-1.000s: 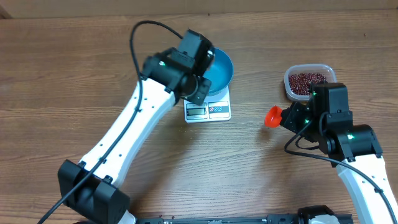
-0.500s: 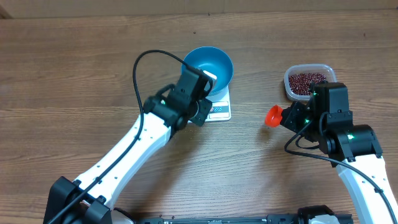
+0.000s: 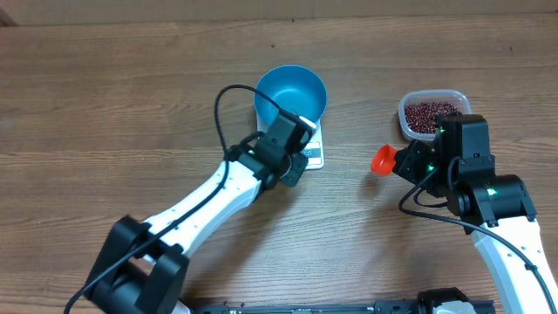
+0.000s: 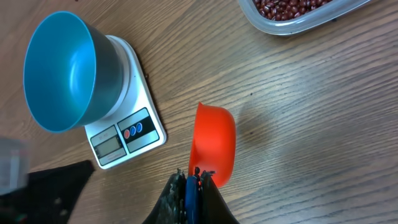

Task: Scoop item into bowl and weigh 150g on scale
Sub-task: 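Move the left gripper to the scale's front buttons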

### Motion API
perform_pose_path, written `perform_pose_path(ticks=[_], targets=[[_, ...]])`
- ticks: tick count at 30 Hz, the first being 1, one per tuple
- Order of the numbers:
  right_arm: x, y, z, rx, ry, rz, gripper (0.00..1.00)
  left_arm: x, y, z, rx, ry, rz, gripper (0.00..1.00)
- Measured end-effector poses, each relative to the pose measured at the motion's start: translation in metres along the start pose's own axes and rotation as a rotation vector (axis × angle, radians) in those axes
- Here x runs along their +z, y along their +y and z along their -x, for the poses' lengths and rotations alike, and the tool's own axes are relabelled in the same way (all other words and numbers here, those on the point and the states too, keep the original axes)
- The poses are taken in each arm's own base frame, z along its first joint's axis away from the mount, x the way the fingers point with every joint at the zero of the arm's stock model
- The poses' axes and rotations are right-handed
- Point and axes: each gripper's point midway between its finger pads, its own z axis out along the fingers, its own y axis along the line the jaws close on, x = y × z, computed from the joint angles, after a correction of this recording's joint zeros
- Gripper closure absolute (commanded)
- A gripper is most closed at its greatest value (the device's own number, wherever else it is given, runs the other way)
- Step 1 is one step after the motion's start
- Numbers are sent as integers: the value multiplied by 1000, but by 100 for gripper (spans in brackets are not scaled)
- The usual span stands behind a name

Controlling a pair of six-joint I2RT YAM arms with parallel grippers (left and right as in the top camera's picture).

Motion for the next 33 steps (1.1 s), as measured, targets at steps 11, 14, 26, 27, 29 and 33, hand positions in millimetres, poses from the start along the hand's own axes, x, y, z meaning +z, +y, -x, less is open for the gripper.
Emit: perform_pose_path(ticks=[11,14,26,27,29,33], targets=[[0,0,1,0,-2,2,96,21,-8,13,5,-51,-10,96],[0,1,1,0,-3,2,96,30,-9,15,-8,-60,-11,96],[0,1,2,0,-7,5,96,38,-4,18,-23,-75,20,96],[0,1,2,-1,-7,5,96,39,-4,18,-24,-77,22,96],[0,1,2,-1,-7,6,96,42,-3,18,-24,-77,30,96],[0,1,2,0,-7,5,96,46,0,17,-24,-74,46,96]])
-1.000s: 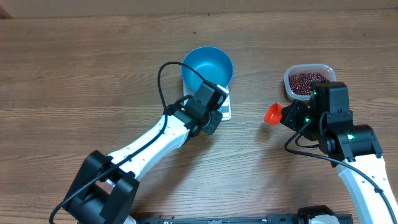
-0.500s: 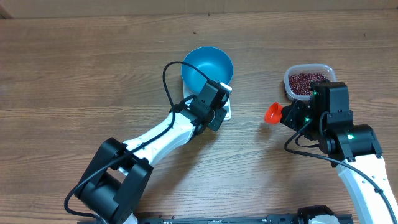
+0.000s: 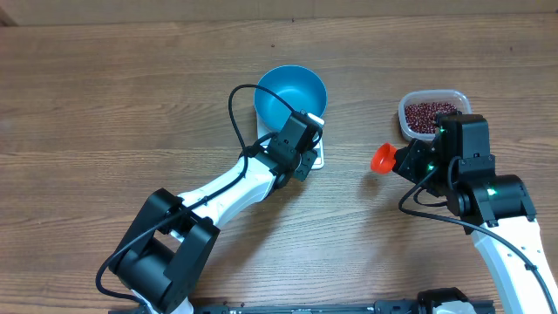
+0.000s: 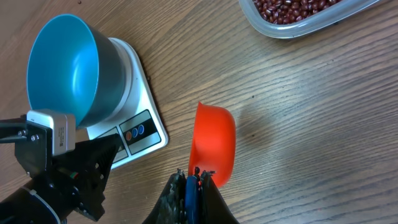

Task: Scoop item into bowl and weigh 150g on scale
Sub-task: 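Move the left gripper to the scale's front buttons, then press the scale's red power button with the left gripper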

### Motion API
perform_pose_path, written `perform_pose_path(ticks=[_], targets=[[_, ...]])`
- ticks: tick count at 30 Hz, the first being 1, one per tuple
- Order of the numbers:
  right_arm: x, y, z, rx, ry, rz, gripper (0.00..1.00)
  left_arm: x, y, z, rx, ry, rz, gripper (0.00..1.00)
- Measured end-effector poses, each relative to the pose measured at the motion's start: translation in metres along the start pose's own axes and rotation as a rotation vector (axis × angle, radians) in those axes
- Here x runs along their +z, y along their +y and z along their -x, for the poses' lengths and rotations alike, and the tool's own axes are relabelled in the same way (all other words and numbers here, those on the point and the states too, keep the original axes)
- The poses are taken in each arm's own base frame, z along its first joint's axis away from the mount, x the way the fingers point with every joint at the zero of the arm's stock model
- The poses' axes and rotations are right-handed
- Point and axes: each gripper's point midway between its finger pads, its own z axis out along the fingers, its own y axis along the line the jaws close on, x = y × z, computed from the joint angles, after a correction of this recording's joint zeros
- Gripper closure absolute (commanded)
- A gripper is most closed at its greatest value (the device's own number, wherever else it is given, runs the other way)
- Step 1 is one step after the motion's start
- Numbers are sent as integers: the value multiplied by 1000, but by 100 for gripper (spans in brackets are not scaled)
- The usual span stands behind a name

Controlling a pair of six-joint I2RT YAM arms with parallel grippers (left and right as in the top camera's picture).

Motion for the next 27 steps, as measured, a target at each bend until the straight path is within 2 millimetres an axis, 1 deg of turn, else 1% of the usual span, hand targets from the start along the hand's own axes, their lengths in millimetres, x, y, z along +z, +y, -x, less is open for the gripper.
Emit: perform_pose_path(ticks=[17,23,27], targets=[[0,0,0,0,0,1,96,2,4,-4,0,0,21,96],[0,0,0,0,0,0,96,8,4,-8,2,14,26,96],[0,0,0,0,0,1,96,9,4,-8,2,9,29,96]])
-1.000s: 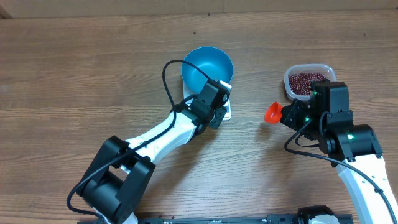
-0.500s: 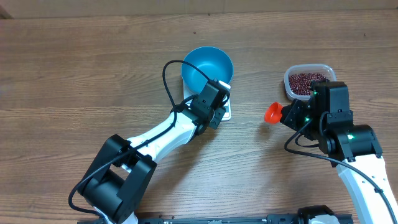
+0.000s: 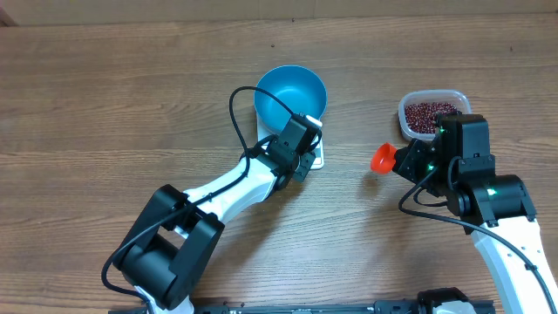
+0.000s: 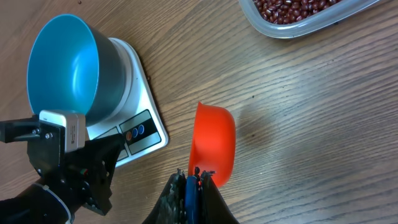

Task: Scoop item into bowl and weigh 150g on scale
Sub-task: 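Press the scale's red power button with the left gripper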

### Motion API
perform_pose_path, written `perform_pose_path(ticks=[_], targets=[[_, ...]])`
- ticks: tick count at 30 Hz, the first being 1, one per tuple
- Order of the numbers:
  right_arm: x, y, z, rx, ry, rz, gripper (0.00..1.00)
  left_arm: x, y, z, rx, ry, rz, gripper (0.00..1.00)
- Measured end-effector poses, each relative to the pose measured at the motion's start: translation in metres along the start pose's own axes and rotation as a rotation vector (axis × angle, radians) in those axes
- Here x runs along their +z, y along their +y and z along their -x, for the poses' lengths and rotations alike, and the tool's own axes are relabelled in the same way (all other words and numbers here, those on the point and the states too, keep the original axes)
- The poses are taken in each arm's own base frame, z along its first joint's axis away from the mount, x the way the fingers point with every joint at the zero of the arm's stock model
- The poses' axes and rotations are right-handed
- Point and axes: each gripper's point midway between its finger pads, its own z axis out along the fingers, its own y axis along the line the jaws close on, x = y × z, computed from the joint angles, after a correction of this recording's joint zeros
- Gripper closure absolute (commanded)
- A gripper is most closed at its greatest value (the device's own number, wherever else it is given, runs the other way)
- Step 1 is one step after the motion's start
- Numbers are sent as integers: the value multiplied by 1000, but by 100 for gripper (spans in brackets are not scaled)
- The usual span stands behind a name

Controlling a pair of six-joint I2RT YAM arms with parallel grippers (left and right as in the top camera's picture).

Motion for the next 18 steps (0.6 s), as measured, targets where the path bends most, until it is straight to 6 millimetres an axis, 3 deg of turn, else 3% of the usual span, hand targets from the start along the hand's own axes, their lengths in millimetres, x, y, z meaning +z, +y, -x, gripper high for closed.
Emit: perform_pose_path(ticks=[18], targets=[[0,0,0,0,0,0,96,10,-1,-4,6,10,1,96]])
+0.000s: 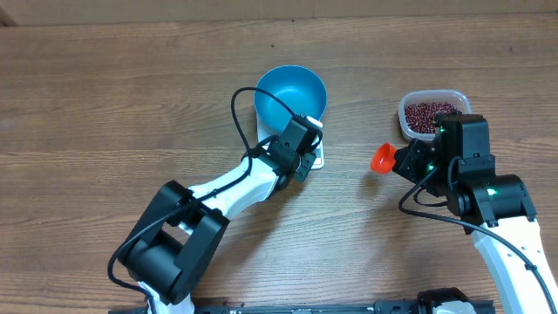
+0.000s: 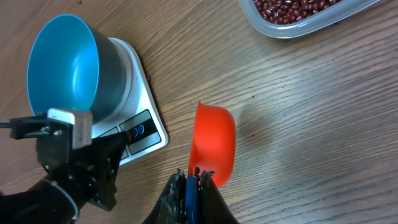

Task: Scoop item into bowl and weigh 150g on scale
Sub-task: 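Press the scale's red power button with the left gripper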

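Note:
A blue bowl [image 1: 292, 92] [image 2: 62, 71] stands empty on a white scale [image 1: 317, 158] [image 2: 140, 134]. My left gripper [image 1: 301, 163] [image 2: 115, 152] rests its tip on the scale's front panel by the display; its fingers look pressed together with nothing between them. My right gripper [image 1: 403, 162] [image 2: 194, 177] is shut on the blue handle of an empty orange-red scoop [image 1: 382, 159] [image 2: 213, 143], which hangs low over bare table right of the scale. A clear tub of red beans [image 1: 429, 113] [image 2: 298, 12] sits behind the right gripper.
The left arm [image 1: 227, 187] stretches diagonally from the front left up to the scale, with a black cable looping beside the bowl. The wooden table [image 1: 105, 105] spreads wide to the left and behind.
In the right wrist view the left gripper has shifted very slightly at the scale's panel. The right gripper and scoop have not moved.
At first the left gripper was at the scale's front left edge, barely entering the right wrist view. By the second moment it had come over the display panel, and it has stayed there. The right gripper held the empty scoop still throughout.

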### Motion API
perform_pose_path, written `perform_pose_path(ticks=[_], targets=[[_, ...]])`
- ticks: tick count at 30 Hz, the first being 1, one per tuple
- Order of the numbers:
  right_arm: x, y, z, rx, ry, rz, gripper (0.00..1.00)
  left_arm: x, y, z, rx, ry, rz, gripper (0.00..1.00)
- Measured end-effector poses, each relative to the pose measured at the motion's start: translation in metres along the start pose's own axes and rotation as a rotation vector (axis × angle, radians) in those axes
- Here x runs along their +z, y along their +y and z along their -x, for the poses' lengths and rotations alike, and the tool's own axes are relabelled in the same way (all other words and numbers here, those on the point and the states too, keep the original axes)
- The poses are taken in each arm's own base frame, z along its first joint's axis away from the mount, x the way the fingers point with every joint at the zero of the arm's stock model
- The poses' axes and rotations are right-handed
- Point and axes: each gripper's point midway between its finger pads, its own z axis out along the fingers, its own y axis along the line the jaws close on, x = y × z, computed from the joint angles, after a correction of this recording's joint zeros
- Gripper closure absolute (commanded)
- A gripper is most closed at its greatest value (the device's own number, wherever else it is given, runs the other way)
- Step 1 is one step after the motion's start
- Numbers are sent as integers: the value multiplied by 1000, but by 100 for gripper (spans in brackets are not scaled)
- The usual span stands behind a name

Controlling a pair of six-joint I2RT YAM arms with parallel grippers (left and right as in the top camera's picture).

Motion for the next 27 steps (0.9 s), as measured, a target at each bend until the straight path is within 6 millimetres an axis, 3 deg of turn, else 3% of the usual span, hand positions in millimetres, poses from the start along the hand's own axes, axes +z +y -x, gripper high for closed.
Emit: perform_pose_path(ticks=[27], targets=[[0,0,0,0,2,-1,96,3,-2,3,7,-17,0,96]])
